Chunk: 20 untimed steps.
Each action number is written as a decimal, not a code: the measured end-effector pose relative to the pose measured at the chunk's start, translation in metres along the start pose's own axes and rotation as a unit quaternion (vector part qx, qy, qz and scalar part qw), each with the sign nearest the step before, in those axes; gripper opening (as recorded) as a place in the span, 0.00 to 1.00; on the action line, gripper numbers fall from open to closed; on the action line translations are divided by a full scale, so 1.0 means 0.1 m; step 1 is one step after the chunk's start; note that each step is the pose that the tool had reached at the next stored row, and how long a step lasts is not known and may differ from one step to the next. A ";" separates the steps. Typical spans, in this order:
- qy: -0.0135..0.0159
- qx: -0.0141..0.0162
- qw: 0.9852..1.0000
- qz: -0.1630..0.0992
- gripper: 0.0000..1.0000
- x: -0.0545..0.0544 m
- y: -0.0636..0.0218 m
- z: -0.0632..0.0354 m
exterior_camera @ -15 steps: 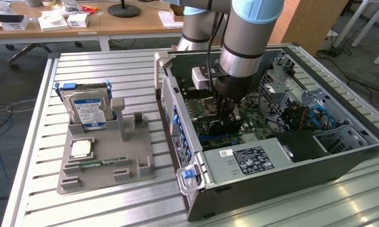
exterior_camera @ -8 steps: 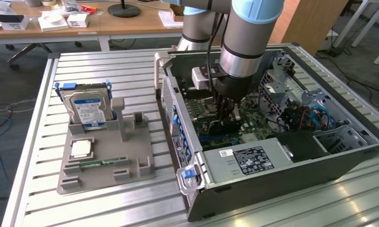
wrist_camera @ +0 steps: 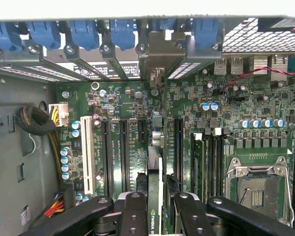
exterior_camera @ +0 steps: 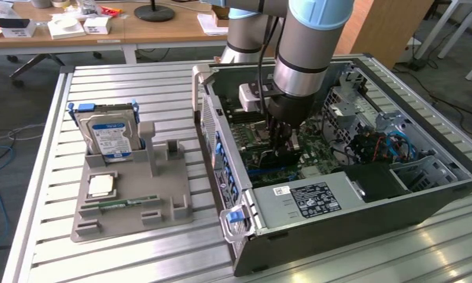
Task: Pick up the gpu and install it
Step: 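Insert the gpu into the slot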
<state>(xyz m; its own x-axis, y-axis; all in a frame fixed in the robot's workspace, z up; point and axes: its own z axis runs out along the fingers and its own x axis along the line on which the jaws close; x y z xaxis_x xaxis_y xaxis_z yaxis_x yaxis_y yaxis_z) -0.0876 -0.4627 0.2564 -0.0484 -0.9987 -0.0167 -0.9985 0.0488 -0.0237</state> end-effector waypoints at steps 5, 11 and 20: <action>-0.005 0.000 1.000 -0.004 0.25 0.00 -0.001 0.001; -0.006 0.000 1.000 -0.004 0.25 0.00 0.000 -0.002; -0.006 0.000 1.000 -0.004 0.25 0.00 0.000 0.014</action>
<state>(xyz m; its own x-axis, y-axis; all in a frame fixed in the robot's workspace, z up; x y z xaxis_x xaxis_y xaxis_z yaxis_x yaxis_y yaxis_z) -0.0876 -0.4626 0.2550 -0.0392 -0.9988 -0.0279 -0.9989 0.0398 -0.0232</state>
